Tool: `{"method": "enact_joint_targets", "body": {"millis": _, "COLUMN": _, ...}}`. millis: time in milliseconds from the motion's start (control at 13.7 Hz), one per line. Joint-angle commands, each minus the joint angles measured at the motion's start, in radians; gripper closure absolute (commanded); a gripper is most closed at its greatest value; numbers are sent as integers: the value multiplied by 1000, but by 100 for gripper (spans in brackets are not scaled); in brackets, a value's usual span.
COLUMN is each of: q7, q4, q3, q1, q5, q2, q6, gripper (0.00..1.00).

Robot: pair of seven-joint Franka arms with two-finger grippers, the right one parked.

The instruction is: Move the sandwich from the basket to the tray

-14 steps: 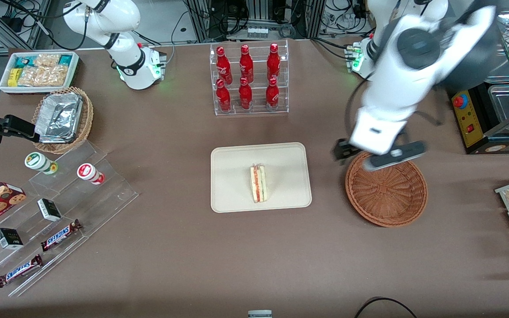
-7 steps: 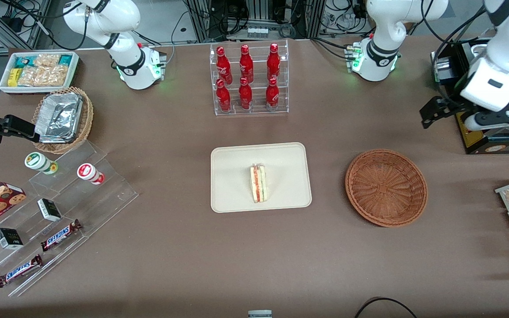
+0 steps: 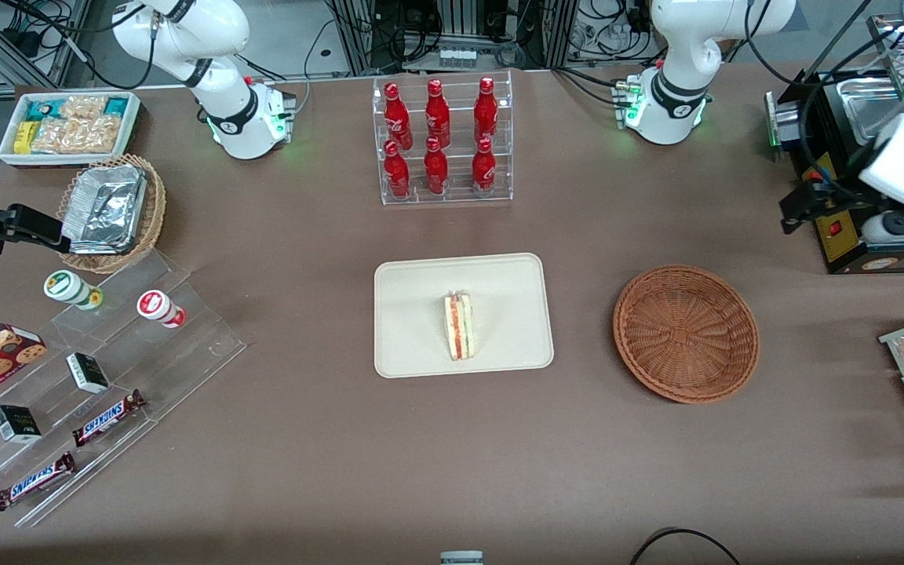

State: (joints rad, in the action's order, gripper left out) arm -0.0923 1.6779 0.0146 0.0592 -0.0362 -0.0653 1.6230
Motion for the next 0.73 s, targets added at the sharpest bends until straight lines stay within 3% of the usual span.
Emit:
{"method": "enact_joint_targets", "body": {"millis": 0, "q7": 90, "q4": -107, "q3": -10, "q1": -71, "q5": 60, "q2": 74, "q6": -49, "gripper": 0}}
{"method": "enact_joint_targets", "body": {"millis": 73, "q7": 123, "q4": -125, "q3": -19, "q1": -100, "q5": 93, "q2": 84, "q6": -58, "gripper": 0}}
{"method": "enact_joint_targets", "body": {"millis": 292, "q7": 129, "q4": -142, "q3": -30, "q1": -105, "q5": 87, "q2": 88, "q6": -60, "gripper": 0}}
{"method": "enact_joint_targets", "body": {"millis": 656, "q7": 125, "q4": -171, "q3": -51, "q1": -88, "q5": 13, "q2": 105, "q6": -75, "gripper": 0}}
